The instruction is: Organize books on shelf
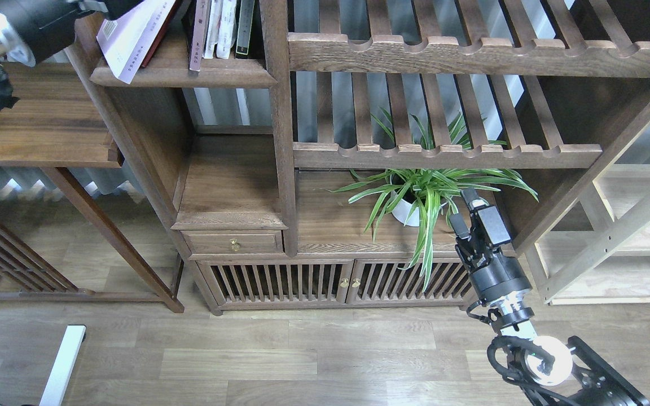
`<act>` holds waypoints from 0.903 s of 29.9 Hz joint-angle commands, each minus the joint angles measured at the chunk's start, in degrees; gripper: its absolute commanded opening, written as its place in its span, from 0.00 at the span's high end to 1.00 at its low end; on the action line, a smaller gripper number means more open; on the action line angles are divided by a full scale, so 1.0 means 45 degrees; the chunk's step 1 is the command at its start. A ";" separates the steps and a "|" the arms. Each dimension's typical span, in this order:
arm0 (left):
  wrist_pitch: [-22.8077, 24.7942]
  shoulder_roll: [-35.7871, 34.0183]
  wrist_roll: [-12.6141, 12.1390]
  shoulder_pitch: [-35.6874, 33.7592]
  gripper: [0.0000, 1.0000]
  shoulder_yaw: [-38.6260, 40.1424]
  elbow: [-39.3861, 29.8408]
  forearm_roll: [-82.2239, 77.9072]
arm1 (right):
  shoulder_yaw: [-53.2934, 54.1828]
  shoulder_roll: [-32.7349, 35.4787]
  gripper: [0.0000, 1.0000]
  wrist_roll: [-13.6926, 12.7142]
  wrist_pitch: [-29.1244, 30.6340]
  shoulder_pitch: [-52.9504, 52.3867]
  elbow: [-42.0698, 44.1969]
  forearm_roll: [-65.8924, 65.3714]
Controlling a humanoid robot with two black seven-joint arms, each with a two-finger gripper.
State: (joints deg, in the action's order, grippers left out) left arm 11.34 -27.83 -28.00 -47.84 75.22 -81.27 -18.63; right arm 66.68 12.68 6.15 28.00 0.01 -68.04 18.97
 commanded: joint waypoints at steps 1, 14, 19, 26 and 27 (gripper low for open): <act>0.0038 0.0033 0.0000 0.1098 0.32 0.0898 -0.0902 0.0682 | -0.0092 -0.0045 0.00 0.0000 0.0000 -0.0002 -0.0153 0.0003; 0.2730 0.1749 0.0000 0.3814 0.32 0.1956 -0.1003 0.1990 | -0.0287 -0.0376 0.00 -0.0019 0.0000 -0.0002 -0.0173 -0.0016; 0.3702 0.2649 0.0000 0.4243 0.32 0.1898 -0.0300 0.2128 | -0.0268 -0.0358 0.00 -0.0020 0.0000 -0.0313 -0.0270 -0.0036; 0.3702 0.3429 0.0166 0.5552 0.30 0.1819 -0.0299 0.2187 | -0.0287 -0.0338 0.00 -0.0039 0.0000 -0.0567 -0.0603 -0.0211; 0.3702 0.3644 0.0303 0.5651 0.29 0.1819 -0.0299 0.2226 | -0.0287 -0.0377 0.00 -0.0039 0.0000 -0.0646 -0.0603 -0.0231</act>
State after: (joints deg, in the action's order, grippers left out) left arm 28.00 -13.42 -27.77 -23.96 83.44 -82.63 -8.88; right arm 65.45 11.34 5.97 28.00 -1.92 -70.64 18.24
